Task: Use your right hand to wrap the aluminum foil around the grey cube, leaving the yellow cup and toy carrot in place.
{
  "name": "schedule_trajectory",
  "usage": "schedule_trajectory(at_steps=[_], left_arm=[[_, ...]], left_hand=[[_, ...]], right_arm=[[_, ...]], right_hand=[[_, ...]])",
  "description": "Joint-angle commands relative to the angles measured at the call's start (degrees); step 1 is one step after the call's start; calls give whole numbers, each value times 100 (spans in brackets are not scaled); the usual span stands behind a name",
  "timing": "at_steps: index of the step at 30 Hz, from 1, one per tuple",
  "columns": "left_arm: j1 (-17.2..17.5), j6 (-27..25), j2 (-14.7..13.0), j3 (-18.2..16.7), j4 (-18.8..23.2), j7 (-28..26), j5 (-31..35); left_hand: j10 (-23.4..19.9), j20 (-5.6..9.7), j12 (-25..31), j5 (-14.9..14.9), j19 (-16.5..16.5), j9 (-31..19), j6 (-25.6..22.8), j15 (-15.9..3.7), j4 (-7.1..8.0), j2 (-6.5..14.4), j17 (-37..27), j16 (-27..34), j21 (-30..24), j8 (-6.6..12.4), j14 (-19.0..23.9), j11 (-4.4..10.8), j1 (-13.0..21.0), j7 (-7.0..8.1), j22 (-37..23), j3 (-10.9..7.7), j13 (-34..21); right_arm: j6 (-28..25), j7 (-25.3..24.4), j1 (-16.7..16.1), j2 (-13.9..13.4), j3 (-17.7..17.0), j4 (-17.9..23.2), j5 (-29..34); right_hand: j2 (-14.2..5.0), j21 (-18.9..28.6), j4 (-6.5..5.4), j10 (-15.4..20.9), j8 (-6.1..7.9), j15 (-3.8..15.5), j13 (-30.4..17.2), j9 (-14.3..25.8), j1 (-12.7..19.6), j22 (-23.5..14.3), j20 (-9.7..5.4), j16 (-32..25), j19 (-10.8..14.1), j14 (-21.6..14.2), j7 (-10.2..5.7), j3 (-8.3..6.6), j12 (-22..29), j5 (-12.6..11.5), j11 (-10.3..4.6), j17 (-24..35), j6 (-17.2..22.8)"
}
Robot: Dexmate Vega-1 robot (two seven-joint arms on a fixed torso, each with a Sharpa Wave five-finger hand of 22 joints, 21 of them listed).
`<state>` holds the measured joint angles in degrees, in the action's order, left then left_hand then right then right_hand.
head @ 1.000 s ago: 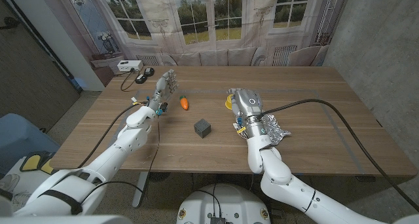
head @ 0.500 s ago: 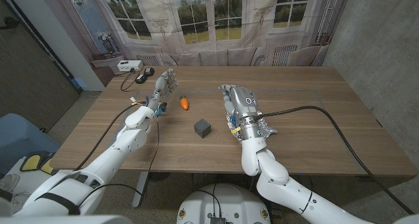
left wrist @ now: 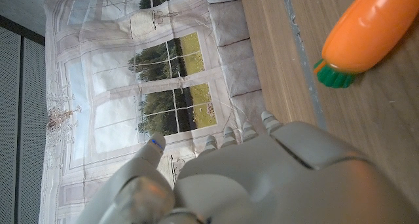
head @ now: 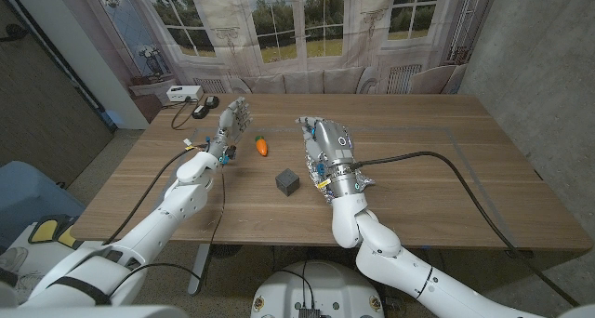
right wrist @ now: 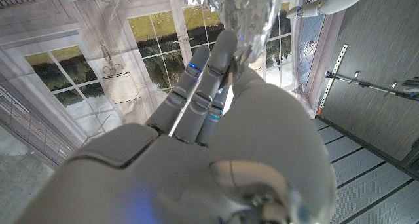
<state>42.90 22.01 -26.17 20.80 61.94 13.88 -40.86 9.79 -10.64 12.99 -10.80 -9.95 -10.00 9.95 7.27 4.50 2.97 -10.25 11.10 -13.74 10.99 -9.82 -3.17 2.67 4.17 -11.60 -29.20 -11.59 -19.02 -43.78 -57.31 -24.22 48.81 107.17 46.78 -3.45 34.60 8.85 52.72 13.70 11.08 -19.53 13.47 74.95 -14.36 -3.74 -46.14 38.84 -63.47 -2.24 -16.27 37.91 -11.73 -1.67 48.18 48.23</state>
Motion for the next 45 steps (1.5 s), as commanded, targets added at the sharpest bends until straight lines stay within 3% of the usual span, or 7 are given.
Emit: schedule_trajectory(at_steps=[1, 25, 34, 38, 45], left_arm=[[-29, 21, 15, -7, -48, 21, -13], [-239, 94, 96, 20, -338, 221, -9], [-222, 136, 101, -4, -342, 247, -34], [-164, 116, 57, -26, -247, 247, -59], [103, -291, -298, -72, 368, 35, -67]], left_hand=[[599, -62, -3, -25, -144, -32, 565, 23, -1, 41, -33, -19, -5, -15, -430, -36, 8, 12, -23, 19, -21], [598, -62, -6, -24, -146, -32, 563, 23, -9, 39, -32, -21, -2, -17, -431, -37, 11, 9, -23, 31, -21], [594, -59, -6, -24, -155, -32, 561, 23, -11, 39, -33, -20, 3, -18, -427, -28, 11, 13, -23, 37, -21], [591, -66, -5, -24, -153, -32, 559, 32, -12, 39, -32, -21, 2, -17, -428, -32, 12, 15, -23, 38, -21], [612, -76, -15, -21, -157, -32, 585, 31, -24, 23, -32, -28, 6, -28, -444, -30, 17, 46, -23, 47, -21]], right_arm=[[451, -254, 196, 172, 70, -252, -123], [1217, -254, 524, 324, 332, -608, -107], [1266, -114, 780, 544, 674, -1058, 164], [1299, -43, 927, 673, 816, -1334, 188], [1376, -148, 1134, 868, 961, -1723, 160]], right_hand=[[-382, 60, -15, 92, -24, 217, -194, 23, 439, -6, -604, 22, -15, -71, 0, 35, 93, -10, -101, 33, 59], [-410, 208, -27, 115, -72, 216, -208, 62, 504, 55, -631, 67, -100, -94, 12, 136, 81, -10, -89, 122, 99], [-416, 265, -32, 126, -90, 217, -201, 77, 525, 83, -629, 114, -145, -88, 5, 177, 68, -13, -94, 124, 106], [-419, 284, -35, 124, -96, 218, -188, 81, 530, 93, -631, 127, -159, -91, -2, 190, 55, -13, -117, 126, 106], [-423, 327, -41, 121, -105, 218, -162, 91, 537, 114, -640, 155, -182, -93, -4, 218, 29, -13, -117, 135, 114]])
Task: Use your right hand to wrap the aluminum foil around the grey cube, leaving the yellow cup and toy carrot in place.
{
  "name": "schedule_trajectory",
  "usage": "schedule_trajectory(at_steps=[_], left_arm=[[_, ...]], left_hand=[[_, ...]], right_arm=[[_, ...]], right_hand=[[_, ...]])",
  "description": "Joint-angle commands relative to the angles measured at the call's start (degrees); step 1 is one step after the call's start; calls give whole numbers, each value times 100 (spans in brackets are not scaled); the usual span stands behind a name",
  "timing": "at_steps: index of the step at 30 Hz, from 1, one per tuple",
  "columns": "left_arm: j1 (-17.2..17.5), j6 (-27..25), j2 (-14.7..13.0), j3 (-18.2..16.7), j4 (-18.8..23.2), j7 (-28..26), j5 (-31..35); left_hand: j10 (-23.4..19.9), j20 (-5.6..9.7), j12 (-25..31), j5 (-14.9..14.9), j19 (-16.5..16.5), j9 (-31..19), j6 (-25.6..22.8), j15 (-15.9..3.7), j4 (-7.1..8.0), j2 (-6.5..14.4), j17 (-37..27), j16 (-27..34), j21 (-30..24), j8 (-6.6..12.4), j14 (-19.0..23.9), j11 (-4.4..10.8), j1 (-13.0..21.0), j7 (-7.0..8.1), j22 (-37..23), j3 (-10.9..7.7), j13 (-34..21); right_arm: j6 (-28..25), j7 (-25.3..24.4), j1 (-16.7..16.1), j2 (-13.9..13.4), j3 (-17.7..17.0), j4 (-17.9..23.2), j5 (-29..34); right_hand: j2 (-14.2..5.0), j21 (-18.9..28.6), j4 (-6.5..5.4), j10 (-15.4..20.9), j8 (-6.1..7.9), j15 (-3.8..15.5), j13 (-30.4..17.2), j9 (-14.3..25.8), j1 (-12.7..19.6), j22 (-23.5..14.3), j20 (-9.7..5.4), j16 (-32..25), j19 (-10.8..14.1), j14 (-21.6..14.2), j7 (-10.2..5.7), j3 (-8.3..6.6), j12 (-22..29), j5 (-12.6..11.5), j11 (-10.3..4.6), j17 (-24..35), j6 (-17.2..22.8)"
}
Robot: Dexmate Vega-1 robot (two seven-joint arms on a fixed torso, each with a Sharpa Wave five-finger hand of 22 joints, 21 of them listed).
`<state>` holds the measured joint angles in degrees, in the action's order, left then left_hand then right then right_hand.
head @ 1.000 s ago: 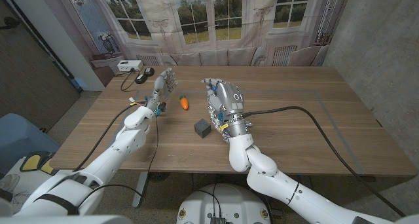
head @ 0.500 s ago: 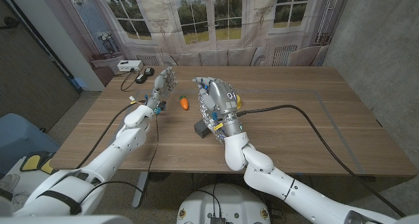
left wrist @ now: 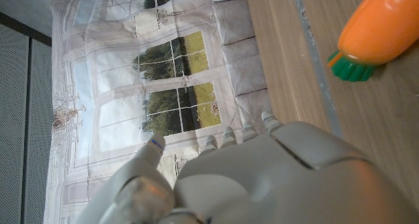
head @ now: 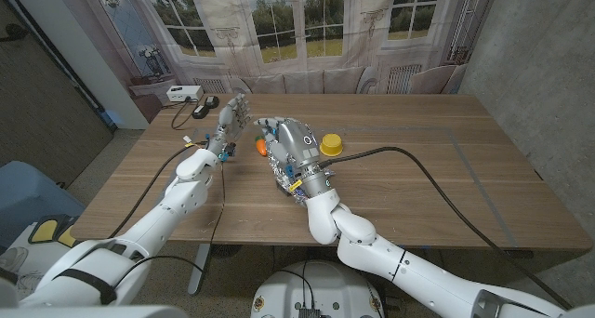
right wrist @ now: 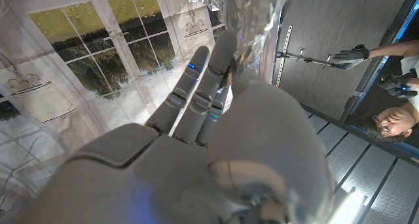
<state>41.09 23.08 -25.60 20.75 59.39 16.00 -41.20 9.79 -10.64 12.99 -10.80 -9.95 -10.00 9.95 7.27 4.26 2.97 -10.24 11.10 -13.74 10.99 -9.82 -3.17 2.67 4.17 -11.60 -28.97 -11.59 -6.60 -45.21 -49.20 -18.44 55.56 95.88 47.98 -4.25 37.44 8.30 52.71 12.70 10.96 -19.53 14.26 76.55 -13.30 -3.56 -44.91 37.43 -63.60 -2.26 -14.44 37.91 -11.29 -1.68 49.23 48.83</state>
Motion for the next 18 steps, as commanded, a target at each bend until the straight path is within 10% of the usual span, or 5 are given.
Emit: schedule_trajectory(at_steps=[1, 18], left_arm=[[324, -553, -485, -58, 769, -175, -22], [459, -2157, -1868, -120, 1927, 483, -299]], left_hand=[[592, -93, -7, -19, -156, -32, 580, 35, -8, 12, -32, -26, 6, -25, -440, -33, 22, 54, -22, 27, -21], [444, -99, 36, -1, -97, -32, 551, 138, -154, -161, -29, -29, -3, -22, -421, -145, 95, 97, -15, 95, -21]], right_arm=[[127, -20, 353, 313, 309, -650, 53], [104, -58, 724, 572, 642, -1345, 9]], right_hand=[[-344, 51, 13, 125, -6, 230, -168, 13, 379, 12, -651, 48, -52, -73, -1, 42, 32, -58, -110, 22, 59], [-354, 151, 3, 136, -20, 230, -157, 34, 397, 60, -651, 97, -103, -118, -12, 101, 6, -63, -120, 45, 80]])
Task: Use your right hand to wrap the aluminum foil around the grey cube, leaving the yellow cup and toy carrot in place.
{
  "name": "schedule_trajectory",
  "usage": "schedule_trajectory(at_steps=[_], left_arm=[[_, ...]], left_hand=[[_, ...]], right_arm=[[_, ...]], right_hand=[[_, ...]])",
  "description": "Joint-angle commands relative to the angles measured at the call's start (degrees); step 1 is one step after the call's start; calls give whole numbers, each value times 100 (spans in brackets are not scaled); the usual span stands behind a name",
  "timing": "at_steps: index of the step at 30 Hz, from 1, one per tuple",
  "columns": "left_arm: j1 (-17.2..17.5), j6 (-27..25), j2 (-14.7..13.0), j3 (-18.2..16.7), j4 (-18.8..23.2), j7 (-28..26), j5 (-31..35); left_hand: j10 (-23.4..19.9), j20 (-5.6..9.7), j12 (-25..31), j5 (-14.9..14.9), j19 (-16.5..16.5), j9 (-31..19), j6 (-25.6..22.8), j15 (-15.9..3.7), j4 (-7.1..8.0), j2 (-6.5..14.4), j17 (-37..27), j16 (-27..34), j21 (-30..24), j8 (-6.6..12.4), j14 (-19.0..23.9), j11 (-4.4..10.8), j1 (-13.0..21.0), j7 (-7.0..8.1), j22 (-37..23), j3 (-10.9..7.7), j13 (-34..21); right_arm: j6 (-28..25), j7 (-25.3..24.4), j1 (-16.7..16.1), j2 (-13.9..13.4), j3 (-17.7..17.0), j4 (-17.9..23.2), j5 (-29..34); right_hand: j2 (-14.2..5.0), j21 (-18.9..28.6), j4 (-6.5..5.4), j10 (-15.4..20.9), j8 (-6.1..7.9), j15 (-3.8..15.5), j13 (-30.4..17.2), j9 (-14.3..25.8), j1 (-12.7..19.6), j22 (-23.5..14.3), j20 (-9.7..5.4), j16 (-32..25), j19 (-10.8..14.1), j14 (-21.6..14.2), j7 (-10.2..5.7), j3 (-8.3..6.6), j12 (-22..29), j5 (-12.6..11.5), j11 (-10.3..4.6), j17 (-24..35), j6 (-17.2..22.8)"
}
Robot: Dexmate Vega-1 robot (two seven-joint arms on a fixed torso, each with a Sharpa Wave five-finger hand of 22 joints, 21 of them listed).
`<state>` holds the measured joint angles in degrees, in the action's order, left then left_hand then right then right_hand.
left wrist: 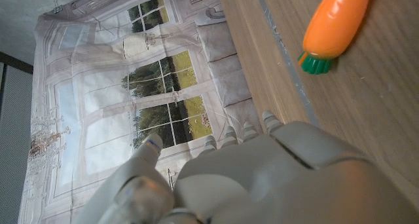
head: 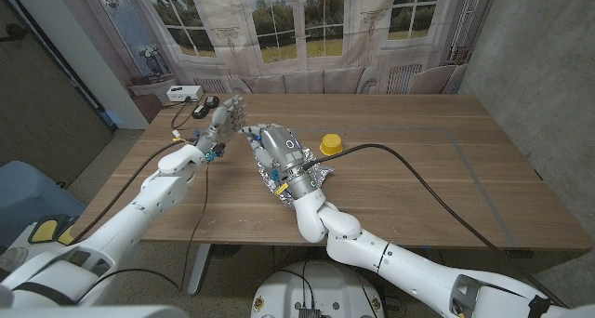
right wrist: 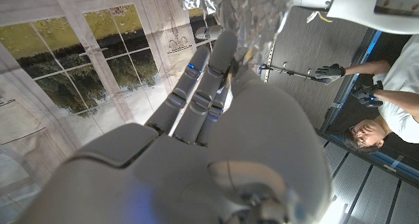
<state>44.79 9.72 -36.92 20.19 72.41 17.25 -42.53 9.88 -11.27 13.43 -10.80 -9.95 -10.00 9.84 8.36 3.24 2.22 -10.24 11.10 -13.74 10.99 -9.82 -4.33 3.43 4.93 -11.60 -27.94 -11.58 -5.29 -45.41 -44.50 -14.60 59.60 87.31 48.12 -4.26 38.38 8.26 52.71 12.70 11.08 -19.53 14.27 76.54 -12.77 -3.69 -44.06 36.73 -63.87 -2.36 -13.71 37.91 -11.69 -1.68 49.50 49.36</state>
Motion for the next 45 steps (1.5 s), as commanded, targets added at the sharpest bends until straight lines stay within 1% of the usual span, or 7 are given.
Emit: schedule_trajectory(at_steps=[1, 17, 21, 24, 27, 37, 45], left_arm=[[113, -804, -742, -85, 638, 353, -184], [439, -596, -790, -303, 858, 164, -315], [385, -580, -760, -283, 798, 203, -308], [340, -576, -739, -268, 743, 239, -306], [301, -567, -713, -262, 687, 244, -302], [74, -522, -588, -163, 396, 404, -247], [-147, -515, -468, -57, 120, 562, -189]], left_hand=[[439, -36, -10, -1, -101, -32, 568, 32, -54, -88, -30, -28, -1, -24, -421, -39, 19, 16, -15, -5, -21], [511, -41, -43, -8, -93, -33, 551, 42, -58, -97, -36, -24, -1, -16, -427, -30, 0, -2, -19, 19, -24], [519, -38, -47, -11, -89, -34, 545, 33, -56, -94, -38, -22, -3, -14, -424, -22, -6, -2, -19, 23, -24], [538, -41, -54, -13, -86, -34, 546, 36, -54, -91, -39, -22, -3, -15, -427, -14, -10, 0, -20, 26, -24], [548, -36, -58, -14, -81, -34, 552, 32, -52, -87, -40, -26, -5, -18, -439, -17, -14, 4, -21, 28, -25], [576, -30, -69, -19, -68, -34, 549, 35, -46, -74, -42, -20, -9, -18, -430, -19, -25, -2, -22, 35, -26], [577, -33, -68, -23, -64, -34, 554, 34, -42, -64, -43, -18, -10, -20, -426, -10, -33, 2, -23, 40, -27]], right_arm=[[-49, -50, 280, 203, 267, -537, 20], [-153, 574, 452, 233, 461, -734, -326], [-334, 880, 467, 181, 490, -599, -329], [-520, 1103, 496, 157, 541, -534, -262], [-595, 1327, 530, 133, 567, -485, -283], [-723, 2002, 546, -25, 446, -148, -590], [-1011, 1880, 358, -141, 231, 176, -632]], right_hand=[[-354, 66, 6, 145, -19, 218, -150, 34, 400, 9, -640, 22, -26, -87, -1, 30, 4, -23, -134, 12, 35], [-273, 302, -26, -396, -166, 224, 123, 13, 287, 155, -330, 1038, -101, 376, -37, 112, -402, 31, -76, -736, -448], [-198, 333, -281, -652, -180, 186, 271, -45, -305, 217, -52, 1496, -170, 540, -4, 252, -618, 16, 22, -931, -745], [-108, 266, -477, -1056, -186, 128, 373, -94, -802, 236, 302, 1809, -362, 700, -50, 384, -891, -22, -24, -1082, -982], [55, 203, -675, -1227, -193, 49, 448, -141, -1314, 240, 486, 2023, -480, 836, -102, 559, -1074, -81, -21, -1201, -1230], [291, -34, -1156, -1998, -201, -285, 506, -195, -2430, 236, 775, 2588, -833, 1682, -75, 959, -1586, -265, 164, -1416, -1890], [110, -77, -1279, -2026, -131, -415, 490, -203, -2631, 233, 819, 2758, -846, 1967, 3, 946, -1638, -312, 272, -1485, -1851]])
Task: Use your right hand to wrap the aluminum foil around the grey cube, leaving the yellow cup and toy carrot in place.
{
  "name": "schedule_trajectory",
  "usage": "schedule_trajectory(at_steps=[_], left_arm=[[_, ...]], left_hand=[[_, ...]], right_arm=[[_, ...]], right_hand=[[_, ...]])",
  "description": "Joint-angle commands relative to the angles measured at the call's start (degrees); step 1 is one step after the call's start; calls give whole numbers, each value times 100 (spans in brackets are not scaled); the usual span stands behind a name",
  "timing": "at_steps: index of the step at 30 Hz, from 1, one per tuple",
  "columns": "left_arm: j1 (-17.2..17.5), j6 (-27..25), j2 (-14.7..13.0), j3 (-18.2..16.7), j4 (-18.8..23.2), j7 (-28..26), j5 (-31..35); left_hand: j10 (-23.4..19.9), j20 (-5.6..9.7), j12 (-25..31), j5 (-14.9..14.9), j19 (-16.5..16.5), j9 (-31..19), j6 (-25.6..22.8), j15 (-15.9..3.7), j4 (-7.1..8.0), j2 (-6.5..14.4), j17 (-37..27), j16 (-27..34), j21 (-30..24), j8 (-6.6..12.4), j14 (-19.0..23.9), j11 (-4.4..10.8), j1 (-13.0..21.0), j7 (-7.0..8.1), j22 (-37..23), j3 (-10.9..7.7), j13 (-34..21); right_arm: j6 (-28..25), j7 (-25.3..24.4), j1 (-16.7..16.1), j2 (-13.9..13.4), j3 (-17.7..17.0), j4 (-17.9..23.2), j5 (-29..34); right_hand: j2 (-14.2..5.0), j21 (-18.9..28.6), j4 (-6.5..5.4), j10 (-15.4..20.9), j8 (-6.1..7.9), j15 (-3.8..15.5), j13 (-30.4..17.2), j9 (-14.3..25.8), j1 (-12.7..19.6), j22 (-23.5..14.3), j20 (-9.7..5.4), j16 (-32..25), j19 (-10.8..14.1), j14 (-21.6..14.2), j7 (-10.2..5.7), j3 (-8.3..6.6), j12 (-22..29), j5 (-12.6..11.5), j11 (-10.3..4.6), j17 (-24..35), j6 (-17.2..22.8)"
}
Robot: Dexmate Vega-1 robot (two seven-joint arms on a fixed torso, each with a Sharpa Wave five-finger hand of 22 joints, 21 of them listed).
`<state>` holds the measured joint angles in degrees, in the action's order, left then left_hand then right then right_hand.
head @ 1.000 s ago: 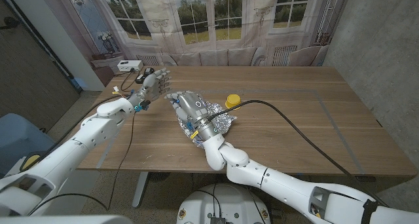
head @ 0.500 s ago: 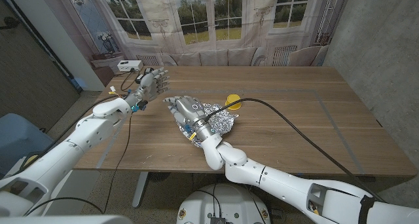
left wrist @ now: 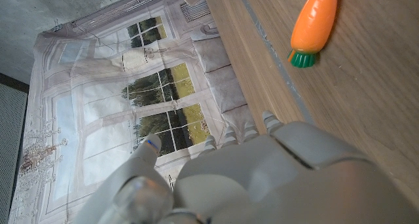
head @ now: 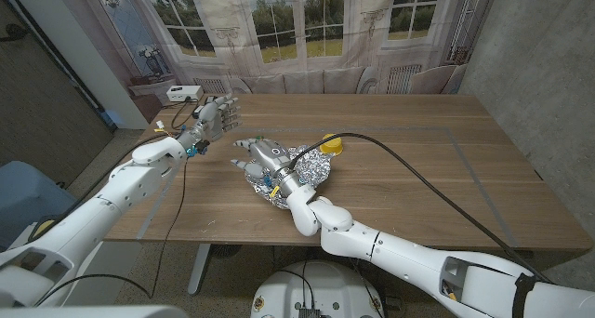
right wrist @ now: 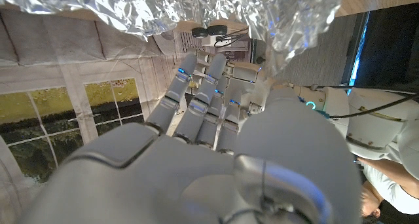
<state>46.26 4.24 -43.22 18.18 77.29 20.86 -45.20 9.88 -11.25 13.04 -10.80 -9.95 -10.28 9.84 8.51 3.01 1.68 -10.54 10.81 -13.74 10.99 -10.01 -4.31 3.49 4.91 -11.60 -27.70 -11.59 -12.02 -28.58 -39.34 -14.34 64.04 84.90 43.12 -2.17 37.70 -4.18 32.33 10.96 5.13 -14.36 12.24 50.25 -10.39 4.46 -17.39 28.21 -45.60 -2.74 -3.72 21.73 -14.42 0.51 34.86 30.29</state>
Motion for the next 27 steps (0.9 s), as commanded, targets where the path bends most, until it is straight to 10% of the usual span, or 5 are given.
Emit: schedule_trajectory(at_steps=[1, 10, 16, 27], left_arm=[[-316, 40, 176, 152, -397, 215, 85], [-486, 51, 259, 204, -581, 313, 125], [-568, 24, 294, 230, -638, 363, 131], [-648, -60, 321, 252, -640, 393, 123]], left_hand=[[578, -36, -29, -23, -63, -6, 554, 18, -19, -10, -14, 12, -10, -20, -405, -9, -39, -1, -24, 18, -27], [566, -31, -23, -26, -57, -6, 571, 9, -14, -3, -15, 18, -11, -26, -392, -16, -51, 21, -25, 28, -28], [574, -27, -25, -29, -66, -6, 582, 8, -7, 5, -17, 19, -6, -29, -389, -11, -62, 28, -26, 36, -29], [573, -31, -24, -33, -64, -6, 586, 11, 3, 16, -18, 16, -7, -29, -396, -7, -74, 25, -27, 44, -30]], right_arm=[[-367, 230, -185, -202, -250, 485, -166], [-989, 658, -404, -541, -371, 1216, -18], [-1415, 1571, -365, -802, -288, 1688, 125], [-2002, 2743, -376, -1176, -190, 2295, 447]], right_hand=[[-105, -17, -34, -6, 45, 146, -30, -2, -9, -5, 9, 136, -1, 214, 33, -55, -33, -39, 59, -41, 51], [-307, -126, 141, -225, 204, -47, -63, -20, 188, -7, 178, 436, -109, 696, -193, -262, -198, -5, 107, -242, 513], [-141, -357, 111, -954, -79, -274, -122, -26, -206, -1, 427, 662, -403, 1577, -372, -140, -581, 185, 168, -409, -454], [-13, -719, 178, -1828, -91, -502, -138, -42, -442, 13, 737, 685, -796, 2590, -711, -62, -997, 192, 115, -679, -1548]])
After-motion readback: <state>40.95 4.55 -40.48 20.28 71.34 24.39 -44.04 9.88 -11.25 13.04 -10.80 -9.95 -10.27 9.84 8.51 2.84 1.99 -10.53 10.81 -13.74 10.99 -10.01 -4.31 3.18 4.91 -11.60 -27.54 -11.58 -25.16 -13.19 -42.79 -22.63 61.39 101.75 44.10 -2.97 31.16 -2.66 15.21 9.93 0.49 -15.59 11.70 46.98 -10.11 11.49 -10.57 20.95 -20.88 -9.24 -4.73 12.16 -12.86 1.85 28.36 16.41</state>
